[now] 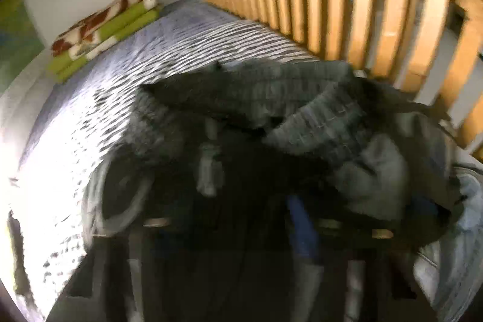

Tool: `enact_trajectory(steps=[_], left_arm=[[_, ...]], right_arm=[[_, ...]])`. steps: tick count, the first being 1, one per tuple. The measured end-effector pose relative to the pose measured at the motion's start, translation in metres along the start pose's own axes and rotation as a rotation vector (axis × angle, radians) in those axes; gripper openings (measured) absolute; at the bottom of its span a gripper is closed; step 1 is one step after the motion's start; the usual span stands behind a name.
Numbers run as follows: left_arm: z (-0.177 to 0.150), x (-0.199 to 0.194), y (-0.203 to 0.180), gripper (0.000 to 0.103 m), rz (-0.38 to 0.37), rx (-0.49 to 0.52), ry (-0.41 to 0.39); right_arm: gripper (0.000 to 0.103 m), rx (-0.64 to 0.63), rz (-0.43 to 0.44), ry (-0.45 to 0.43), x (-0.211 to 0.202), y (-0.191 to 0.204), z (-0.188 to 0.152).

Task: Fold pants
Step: 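Reach the right gripper to the black trousers' waistband and grasp it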

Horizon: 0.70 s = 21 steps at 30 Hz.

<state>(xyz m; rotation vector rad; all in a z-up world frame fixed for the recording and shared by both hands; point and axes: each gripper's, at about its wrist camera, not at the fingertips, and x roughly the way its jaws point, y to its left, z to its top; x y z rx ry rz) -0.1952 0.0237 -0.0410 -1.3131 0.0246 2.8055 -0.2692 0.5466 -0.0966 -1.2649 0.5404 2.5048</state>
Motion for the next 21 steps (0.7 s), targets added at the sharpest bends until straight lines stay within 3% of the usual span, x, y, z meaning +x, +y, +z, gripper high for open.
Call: enact_trajectory(steps=[3,10,14,21], left_arm=[[-0.003,-0.001,0.002,0.094,-0.003,0.007,-0.002],[-0.009,-0.014,0.019,0.094,0.001,-0.003,-0.022],[-0.013,-0.023,0.036,0.094,0.002,-0.024,-0.035],[-0.027,-0.039,0.065,0.094,-0.003,-0.063,-0.052]], right_arm=[[0.014,-0.001,0.015,-0.008,-0.008,0.005,-0.002],[0.011,-0.081,0.062,-0.072,-0.052,0.034,-0.019],[0.011,-0.157,0.129,-0.099,-0.083,0.074,-0.039],[0.01,-0.337,0.285,-0.075,-0.122,0.172,-0.107]])
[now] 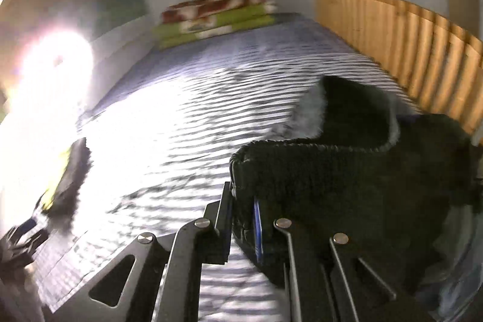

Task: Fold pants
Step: 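Reach the right gripper to the black trousers' waistband and grasp it, then lift the black trousers off the pile with the right gripper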

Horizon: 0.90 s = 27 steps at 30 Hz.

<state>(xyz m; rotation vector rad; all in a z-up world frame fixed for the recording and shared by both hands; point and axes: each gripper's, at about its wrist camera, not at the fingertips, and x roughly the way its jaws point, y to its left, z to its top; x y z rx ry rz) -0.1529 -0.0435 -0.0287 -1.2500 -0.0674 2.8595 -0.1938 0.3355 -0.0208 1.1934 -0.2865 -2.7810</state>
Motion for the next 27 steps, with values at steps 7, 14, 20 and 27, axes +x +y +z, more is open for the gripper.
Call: enact_trajectory(steps=[7,14,20,27], left_arm=[[-0.02,-0.019,0.048,0.094,0.027,-0.076,-0.013],[-0.056,-0.043,0.124,0.094,0.12,-0.179,0.002],[-0.079,-0.051,0.174,0.094,0.187,-0.241,0.036],[-0.085,-0.032,0.154,0.094,0.115,-0.227,0.077]], right_arm=[[0.01,-0.234,0.242,0.06,-0.002,0.164,-0.038],[0.01,-0.302,0.48,0.141,0.005,0.291,-0.076],[0.011,-0.355,0.567,0.255,0.015,0.342,-0.119],[0.041,-0.323,0.579,0.359,0.017,0.273,-0.126]])
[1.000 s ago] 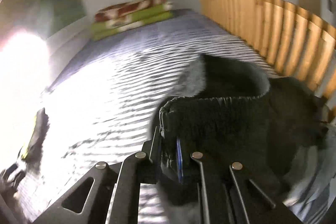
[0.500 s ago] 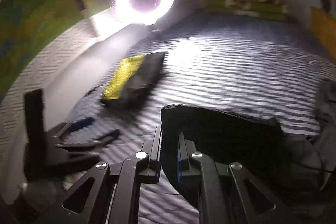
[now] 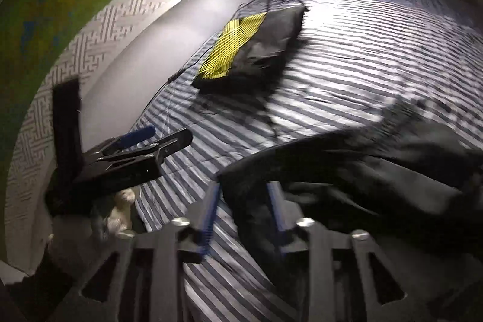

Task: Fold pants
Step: 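Lift the black trousers off the pile with the right gripper, then grasp the trousers' elastic cuff with the left gripper while the right gripper holds the waistband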

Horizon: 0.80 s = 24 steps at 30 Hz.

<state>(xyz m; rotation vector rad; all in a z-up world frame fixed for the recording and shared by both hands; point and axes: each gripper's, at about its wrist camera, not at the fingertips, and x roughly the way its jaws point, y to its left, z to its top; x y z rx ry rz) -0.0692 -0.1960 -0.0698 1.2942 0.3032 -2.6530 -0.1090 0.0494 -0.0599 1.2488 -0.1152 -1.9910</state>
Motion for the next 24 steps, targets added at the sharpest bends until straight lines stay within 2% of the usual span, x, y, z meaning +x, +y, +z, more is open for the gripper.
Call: enact_trajectory(steps=[2,4,6,9,11,13,14,17,20,24], left_arm=[[-0.006,0.01,-0.017,0.094,-0.04,0.026,0.029],[-0.014,0.025,-0.036,0.094,-0.076,0.054,0.072],[-0.019,0.035,-0.052,0.094,-0.09,0.066,0.107],[-0.014,0.051,-0.073,0.094,-0.099,0.112,0.131],[-0.008,0.06,-0.081,0.094,-0.056,0.149,0.13],[-0.005,0.064,-0.078,0.094,-0.031,0.146,0.124],[-0.005,0.065,-0.074,0.094,-0.024,0.13,0.127],[-0.011,0.071,-0.06,0.094,-0.028,0.086,0.163],[-0.02,0.076,-0.052,0.094,-0.024,0.074,0.194],[-0.031,0.084,-0.05,0.093,-0.072,0.035,0.228]], right_arm=[[0.044,0.041,-0.04,-0.04,-0.027,-0.029,-0.006],[0.044,0.074,-0.125,-0.063,-0.051,-0.059,-0.004],[0.045,0.11,-0.218,-0.081,-0.07,-0.088,-0.002],[0.049,0.198,-0.302,-0.102,-0.091,-0.134,-0.002],[0.05,0.253,-0.311,-0.109,-0.097,-0.156,0.001],[0.053,0.28,-0.295,-0.101,-0.095,-0.168,0.011],[0.058,0.269,-0.278,-0.084,-0.089,-0.17,0.02],[0.063,0.195,-0.269,-0.043,-0.061,-0.166,0.045],[0.063,0.131,-0.242,0.037,-0.013,-0.163,0.075],[0.063,0.134,-0.228,0.169,0.041,-0.172,0.087]])
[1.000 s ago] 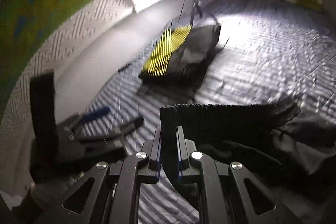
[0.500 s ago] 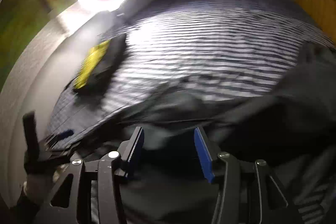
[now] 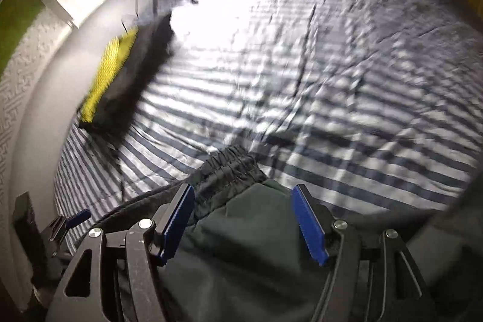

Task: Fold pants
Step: 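Grasp the trousers' elastic cuff with the left gripper while the right gripper holds the waistband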

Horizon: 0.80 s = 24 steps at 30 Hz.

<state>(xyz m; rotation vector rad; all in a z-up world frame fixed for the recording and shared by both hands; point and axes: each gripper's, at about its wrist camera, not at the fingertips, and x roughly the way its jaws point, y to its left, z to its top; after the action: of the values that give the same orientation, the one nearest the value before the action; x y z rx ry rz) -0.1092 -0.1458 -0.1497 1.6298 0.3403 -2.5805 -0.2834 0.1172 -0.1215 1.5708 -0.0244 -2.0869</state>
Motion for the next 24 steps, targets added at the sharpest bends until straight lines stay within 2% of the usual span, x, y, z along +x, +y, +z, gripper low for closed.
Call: enact_trajectory(steps=[1,3,5,6,8,10,12,15,19,24], left_arm=[[0.0,0.003,-0.001,0.089,-0.013,0.002,0.002],[-0.001,0.008,-0.006,0.069,-0.053,0.003,0.02],[-0.003,0.013,-0.009,0.037,-0.106,-0.015,0.042],[-0.003,0.012,-0.011,0.032,-0.123,-0.014,0.044],[-0.005,0.006,-0.017,0.022,-0.122,0.007,0.027],[-0.007,-0.003,-0.018,0.018,-0.128,0.021,0.007],[-0.008,-0.017,-0.014,0.017,-0.147,0.023,-0.017],[-0.011,-0.042,-0.002,0.017,-0.162,0.012,-0.06],[-0.011,-0.085,0.026,0.017,-0.141,-0.011,-0.146],[-0.017,-0.14,0.089,0.017,-0.037,-0.08,-0.254]], right_arm=[[0.063,-0.008,-0.009,0.022,0.008,0.001,0.001],[0.063,-0.03,-0.012,0.063,0.021,0.004,-0.001],[0.06,-0.034,0.02,0.079,0.024,0.008,-0.006],[0.044,-0.034,0.026,0.08,0.023,0.01,-0.01],[0.022,-0.049,-0.001,0.082,0.021,0.015,-0.013],[0.011,-0.049,-0.008,0.061,0.015,0.018,-0.013],[0.008,-0.044,-0.009,0.018,0.002,0.024,-0.011],[0.005,-0.103,-0.017,-0.066,-0.023,0.055,-0.002],[0.004,-0.225,-0.013,-0.174,-0.051,0.126,0.022],[0.004,-0.368,0.071,-0.258,-0.05,0.239,0.061]])
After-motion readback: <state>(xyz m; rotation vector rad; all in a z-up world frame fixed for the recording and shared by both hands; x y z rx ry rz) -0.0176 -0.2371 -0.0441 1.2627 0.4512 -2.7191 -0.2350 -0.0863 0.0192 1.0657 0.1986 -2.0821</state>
